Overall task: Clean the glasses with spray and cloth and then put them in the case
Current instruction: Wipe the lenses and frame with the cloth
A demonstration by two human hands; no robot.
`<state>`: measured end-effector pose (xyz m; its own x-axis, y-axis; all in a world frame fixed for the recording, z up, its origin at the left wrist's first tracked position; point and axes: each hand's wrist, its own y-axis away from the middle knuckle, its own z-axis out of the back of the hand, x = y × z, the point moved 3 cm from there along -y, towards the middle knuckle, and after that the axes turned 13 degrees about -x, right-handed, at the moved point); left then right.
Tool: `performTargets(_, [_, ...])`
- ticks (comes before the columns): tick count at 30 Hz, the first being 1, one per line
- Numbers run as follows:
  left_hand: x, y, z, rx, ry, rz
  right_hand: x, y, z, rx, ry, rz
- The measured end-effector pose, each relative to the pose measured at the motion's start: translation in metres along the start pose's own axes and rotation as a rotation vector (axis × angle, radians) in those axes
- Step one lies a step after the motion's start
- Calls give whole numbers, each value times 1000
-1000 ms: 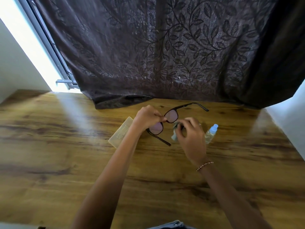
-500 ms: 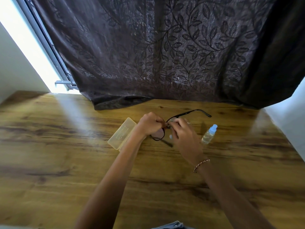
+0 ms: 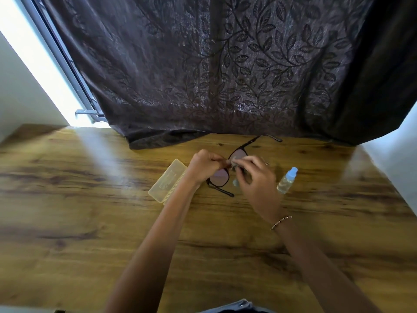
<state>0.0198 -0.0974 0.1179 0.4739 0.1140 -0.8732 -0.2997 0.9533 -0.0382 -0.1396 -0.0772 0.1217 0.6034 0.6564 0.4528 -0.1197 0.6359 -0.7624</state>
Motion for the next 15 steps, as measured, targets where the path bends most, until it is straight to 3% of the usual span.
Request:
performTargets(5, [-2,0,-2,-34,78,59,20,17,-13,222,-145,65])
performTargets(8, [-4,2,-3,-30,81,39,21,17,-23,289,-85,89])
performTargets(11, [-1,-1,3,-89,69,44,17,17,-19,286,55,101])
performTargets(15, [2,-1,4,-94,72,73,25,19,-20,324,-5,175])
